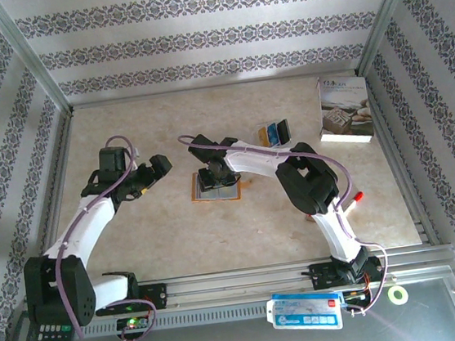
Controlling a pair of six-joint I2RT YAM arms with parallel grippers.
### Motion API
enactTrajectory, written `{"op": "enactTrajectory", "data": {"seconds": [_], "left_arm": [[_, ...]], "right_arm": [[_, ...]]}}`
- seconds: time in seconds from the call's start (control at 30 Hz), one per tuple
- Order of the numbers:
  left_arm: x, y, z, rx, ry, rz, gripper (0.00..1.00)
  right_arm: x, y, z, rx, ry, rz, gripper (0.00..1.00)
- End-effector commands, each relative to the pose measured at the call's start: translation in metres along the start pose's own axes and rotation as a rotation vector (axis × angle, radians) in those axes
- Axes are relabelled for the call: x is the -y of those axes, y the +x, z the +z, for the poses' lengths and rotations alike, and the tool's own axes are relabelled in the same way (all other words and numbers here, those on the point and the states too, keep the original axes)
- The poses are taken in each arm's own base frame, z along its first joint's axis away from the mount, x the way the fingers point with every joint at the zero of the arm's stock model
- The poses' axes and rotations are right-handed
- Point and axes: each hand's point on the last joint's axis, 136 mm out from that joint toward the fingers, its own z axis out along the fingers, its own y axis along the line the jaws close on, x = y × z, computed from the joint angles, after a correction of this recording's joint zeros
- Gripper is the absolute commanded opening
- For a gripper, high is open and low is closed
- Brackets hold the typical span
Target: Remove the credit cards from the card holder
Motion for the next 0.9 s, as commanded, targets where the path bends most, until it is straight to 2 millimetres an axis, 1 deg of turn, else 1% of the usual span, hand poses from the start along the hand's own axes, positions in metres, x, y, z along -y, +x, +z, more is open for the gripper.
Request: {"op": "enactTrajectory", "data": {"seconds": [0.0, 0.13, 0.23, 0.33, 0.5, 0.67, 0.77, 0.87], "left_arm": [[0.0, 0.0, 0.001, -0.027, -0.005, 0.002, 1.0], [0.0, 0.005, 0.007, -0.054, 0.0, 0.006, 0.96], [-0.003, 0.01, 0.011, -0.074, -0.008, -0.007, 0.89], [-0.004, 0.016, 0.018, -0.099, -0.005, -0.029, 0.83], [0.008, 0.027, 0.029, -0.145, 0.053, -0.034, 0.69], [0.023, 0.045, 0.043, -0.208, 0.091, -0.021, 0.52], [0.026, 0.057, 0.054, -0.252, 0.083, -0.024, 0.38], [0.027, 0.069, 0.065, -0.292, 0.079, -0.033, 0.29]], "right_arm": [[0.02, 0.024, 0.019, -0.106, 0.061, 0.001, 0.49], [0.027, 0.025, 0.021, -0.114, 0.071, 0.012, 0.42], [0.032, 0.025, 0.021, -0.116, 0.075, 0.019, 0.37], [0.032, 0.024, 0.022, -0.11, 0.063, 0.02, 0.31], [0.029, 0.023, 0.022, -0.103, 0.032, 0.025, 0.28], [0.024, 0.023, 0.021, -0.098, 0.002, 0.025, 0.27], [0.023, 0.022, 0.022, -0.096, -0.011, 0.028, 0.26], [0.023, 0.023, 0.022, -0.095, -0.019, 0.03, 0.25]]}}
